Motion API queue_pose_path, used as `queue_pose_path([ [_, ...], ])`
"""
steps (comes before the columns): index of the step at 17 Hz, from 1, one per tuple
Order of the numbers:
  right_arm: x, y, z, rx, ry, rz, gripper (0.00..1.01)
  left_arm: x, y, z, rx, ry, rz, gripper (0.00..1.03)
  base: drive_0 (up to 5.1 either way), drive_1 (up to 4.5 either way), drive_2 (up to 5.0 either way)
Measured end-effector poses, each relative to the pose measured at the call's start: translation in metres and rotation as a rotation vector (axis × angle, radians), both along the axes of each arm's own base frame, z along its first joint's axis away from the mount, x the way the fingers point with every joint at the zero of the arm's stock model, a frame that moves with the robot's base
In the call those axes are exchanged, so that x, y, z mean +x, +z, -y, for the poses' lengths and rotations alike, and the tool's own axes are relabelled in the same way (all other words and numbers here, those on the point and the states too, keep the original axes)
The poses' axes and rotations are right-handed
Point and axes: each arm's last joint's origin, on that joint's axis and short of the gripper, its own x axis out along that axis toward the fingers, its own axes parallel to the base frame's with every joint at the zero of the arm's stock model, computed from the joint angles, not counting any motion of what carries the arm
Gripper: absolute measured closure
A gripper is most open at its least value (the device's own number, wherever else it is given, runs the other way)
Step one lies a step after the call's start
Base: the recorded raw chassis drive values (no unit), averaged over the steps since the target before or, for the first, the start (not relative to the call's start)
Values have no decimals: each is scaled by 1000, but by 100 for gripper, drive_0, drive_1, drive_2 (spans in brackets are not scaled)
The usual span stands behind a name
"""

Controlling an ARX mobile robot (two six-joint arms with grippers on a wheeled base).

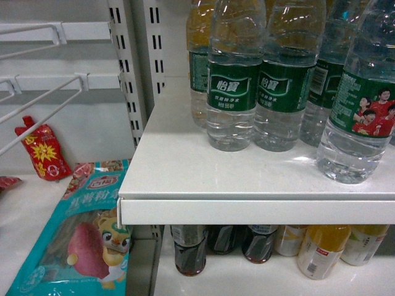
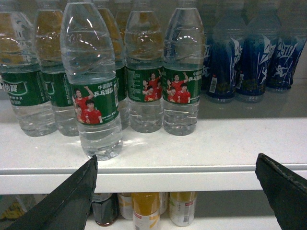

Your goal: Move water from second to third shelf

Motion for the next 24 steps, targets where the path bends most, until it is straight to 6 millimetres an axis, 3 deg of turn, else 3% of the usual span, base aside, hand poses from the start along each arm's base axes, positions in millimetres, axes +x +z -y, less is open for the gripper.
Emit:
queue_pose_path([
  [24,0,0,0,-3,0,-2,3,0,0,0,0,0,-2,5,0,0,0],
])
